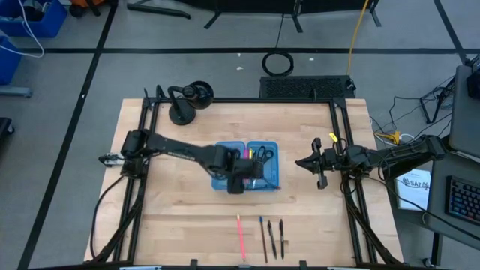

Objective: Pick & place school supplies into a supply box
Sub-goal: Put the pink pen into the blue supply box

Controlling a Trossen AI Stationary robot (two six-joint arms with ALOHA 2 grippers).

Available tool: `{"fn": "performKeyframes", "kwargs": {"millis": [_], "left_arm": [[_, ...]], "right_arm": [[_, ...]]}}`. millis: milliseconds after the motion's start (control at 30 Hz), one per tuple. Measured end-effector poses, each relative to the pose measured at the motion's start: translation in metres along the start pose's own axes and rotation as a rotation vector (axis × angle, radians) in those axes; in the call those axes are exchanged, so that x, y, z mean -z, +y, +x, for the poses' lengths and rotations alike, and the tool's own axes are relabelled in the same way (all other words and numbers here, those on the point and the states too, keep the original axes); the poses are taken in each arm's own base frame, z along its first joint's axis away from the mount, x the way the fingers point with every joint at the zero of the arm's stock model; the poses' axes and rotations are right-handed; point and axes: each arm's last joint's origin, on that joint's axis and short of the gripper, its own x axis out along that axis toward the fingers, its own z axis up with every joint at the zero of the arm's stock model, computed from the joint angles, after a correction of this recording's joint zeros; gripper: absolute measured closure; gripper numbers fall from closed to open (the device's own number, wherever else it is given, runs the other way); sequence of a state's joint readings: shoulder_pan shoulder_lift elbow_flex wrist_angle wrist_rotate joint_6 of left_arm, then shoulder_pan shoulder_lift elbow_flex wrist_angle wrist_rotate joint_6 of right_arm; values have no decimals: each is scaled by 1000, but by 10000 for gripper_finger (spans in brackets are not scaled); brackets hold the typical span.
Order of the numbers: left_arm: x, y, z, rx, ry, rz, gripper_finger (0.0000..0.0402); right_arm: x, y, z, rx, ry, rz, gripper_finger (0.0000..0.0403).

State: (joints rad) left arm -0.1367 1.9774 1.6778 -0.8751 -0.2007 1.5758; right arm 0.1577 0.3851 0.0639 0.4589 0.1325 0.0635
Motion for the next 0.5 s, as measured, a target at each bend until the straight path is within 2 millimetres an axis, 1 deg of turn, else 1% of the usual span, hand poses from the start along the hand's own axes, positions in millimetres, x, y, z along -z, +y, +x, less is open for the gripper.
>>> {"fn": "performKeyframes", "kwargs": {"millis": [167, 300, 400, 467, 500], "left_arm": [[25, 6, 5, -72, -60, 69, 376], [38, 10, 16, -113, -102, 131, 376], [44, 10, 30, -122, -175, 161, 376], [47, 9, 44, -111, -182, 168, 376], [49, 9, 47, -109, -178, 169, 376]], "right_arm": [[0, 0, 0, 5, -7, -4, 403], [0, 0, 0, 4, -8, -4, 403], [1, 0, 0, 4, 1, -5, 403], [1, 0, 0, 4, 9, -5, 403], [2, 0, 1, 3, 13, -4, 403]]}}
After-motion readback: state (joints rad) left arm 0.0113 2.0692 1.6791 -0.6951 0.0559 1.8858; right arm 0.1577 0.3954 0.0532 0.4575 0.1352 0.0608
